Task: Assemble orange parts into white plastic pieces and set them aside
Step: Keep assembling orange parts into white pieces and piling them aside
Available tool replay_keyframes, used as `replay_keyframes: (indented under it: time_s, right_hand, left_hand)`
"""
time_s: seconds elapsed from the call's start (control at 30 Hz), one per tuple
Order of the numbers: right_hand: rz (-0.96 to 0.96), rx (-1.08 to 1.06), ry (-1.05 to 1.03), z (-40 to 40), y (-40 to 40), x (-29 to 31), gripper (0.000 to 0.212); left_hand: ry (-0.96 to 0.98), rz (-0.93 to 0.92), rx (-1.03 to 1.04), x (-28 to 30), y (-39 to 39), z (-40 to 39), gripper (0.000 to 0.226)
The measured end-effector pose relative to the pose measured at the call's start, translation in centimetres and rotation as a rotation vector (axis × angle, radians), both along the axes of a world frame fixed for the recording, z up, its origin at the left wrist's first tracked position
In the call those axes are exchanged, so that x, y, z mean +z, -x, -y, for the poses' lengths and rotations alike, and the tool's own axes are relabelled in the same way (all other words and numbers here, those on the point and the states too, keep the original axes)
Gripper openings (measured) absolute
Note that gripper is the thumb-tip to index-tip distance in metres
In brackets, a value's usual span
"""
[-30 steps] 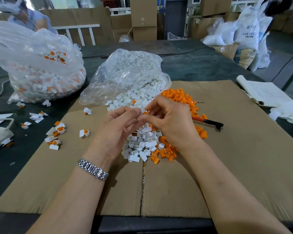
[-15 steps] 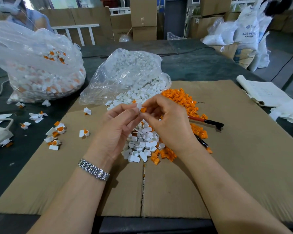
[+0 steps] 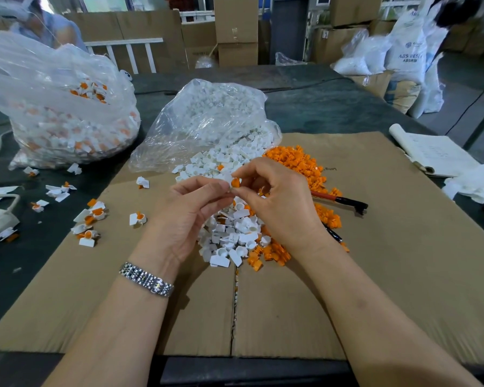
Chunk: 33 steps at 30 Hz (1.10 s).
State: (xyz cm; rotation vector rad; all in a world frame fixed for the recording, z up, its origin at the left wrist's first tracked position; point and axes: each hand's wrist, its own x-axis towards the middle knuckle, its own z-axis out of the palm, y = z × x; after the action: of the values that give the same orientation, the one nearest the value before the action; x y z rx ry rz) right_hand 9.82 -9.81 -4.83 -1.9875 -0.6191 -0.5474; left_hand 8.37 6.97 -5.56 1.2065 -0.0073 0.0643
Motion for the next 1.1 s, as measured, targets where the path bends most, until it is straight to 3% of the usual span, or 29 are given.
replay_keyframes:
  time_s: [0.57, 0.77, 0.87, 0.93, 1.0, 1.1]
  right_hand:
    - [0.02, 0.011, 0.12, 0.0, 0.2, -0.1, 0.018]
    - [-0.1, 0.083, 0.043, 0.3, 0.4, 0.4, 0.027]
    - [-0.201, -0.075, 0.023, 1.3, -0.2, 0.7, 0.027]
    - [-0.269, -0.308, 0.242, 2.8, -0.9, 0.7, 0.027]
    - [-0.41, -0.471, 0.563, 4.2, -1.2, 0.6, 0.042]
    - [-0.549, -0.501, 0.778, 4.9, -1.1, 0.9, 0.054]
  left_hand:
    - [-0.095, 0.002, 0.036, 0.0, 0.1, 0.2, 0.011]
    - [-0.047, -0.02, 0.066, 0.1, 0.1, 0.1, 0.005]
    - [-0.018, -0.037, 0.087, 0.1, 0.0, 0.1, 0.005]
    - [-0.003, -0.04, 0.071, 0.1, 0.0, 0.1, 0.005]
    - [0.024, -0.043, 0.061, 0.0, 0.0, -0.1, 0.006]
    - [0.081, -0.049, 0.05, 0.0, -0.1, -0.4, 0.008]
